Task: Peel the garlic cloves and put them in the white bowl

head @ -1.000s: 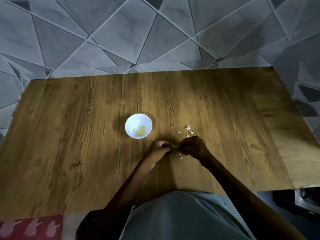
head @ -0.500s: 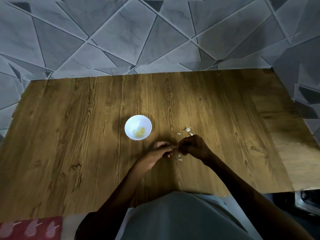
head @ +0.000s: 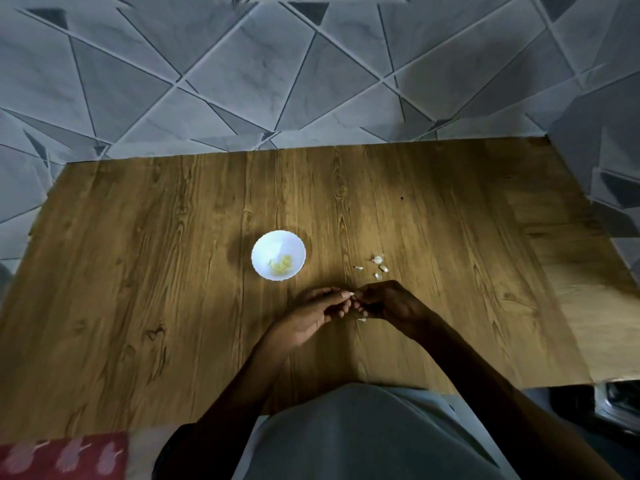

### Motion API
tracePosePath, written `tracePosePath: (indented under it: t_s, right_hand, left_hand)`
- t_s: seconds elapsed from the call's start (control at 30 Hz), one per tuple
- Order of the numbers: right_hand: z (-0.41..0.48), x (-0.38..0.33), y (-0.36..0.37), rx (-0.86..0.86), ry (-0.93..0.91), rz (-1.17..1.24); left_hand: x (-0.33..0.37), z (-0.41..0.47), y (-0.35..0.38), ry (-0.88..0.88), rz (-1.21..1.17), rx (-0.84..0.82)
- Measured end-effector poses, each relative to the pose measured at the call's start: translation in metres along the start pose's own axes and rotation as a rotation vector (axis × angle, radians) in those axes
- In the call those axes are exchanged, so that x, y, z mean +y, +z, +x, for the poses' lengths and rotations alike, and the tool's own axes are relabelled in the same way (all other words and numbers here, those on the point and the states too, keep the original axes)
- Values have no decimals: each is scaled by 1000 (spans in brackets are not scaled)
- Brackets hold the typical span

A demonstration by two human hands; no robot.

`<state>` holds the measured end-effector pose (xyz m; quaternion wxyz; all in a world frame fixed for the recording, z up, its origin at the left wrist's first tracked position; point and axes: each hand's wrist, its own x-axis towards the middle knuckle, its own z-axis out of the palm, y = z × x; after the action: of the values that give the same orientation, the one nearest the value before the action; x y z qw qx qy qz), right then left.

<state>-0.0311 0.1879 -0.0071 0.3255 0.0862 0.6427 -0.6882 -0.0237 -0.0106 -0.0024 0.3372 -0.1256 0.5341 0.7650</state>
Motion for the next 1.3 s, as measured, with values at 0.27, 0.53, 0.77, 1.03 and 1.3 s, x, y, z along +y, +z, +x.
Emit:
tracePosePath:
  t_s: [0.27, 0.53, 0.77, 1.03, 1.3]
  right_hand:
    - [-4, 0, 9, 304, -361, -549]
    - [-1, 4, 1, 288, -322, -816]
    - [-4, -6, 5, 257, -378, -734]
    - [-5, -13, 10, 209, -350, -649]
    - [-7, -17, 13, 172, -288, -587]
  left_hand:
    - [5, -3, 3, -53, -86, 93]
    - [2, -3, -4, 11, 87, 103]
    - [1, 0, 0, 71, 172, 142]
    - [4, -2, 0, 54, 140, 116]
    - [7, -4, -1, 75, 258, 116]
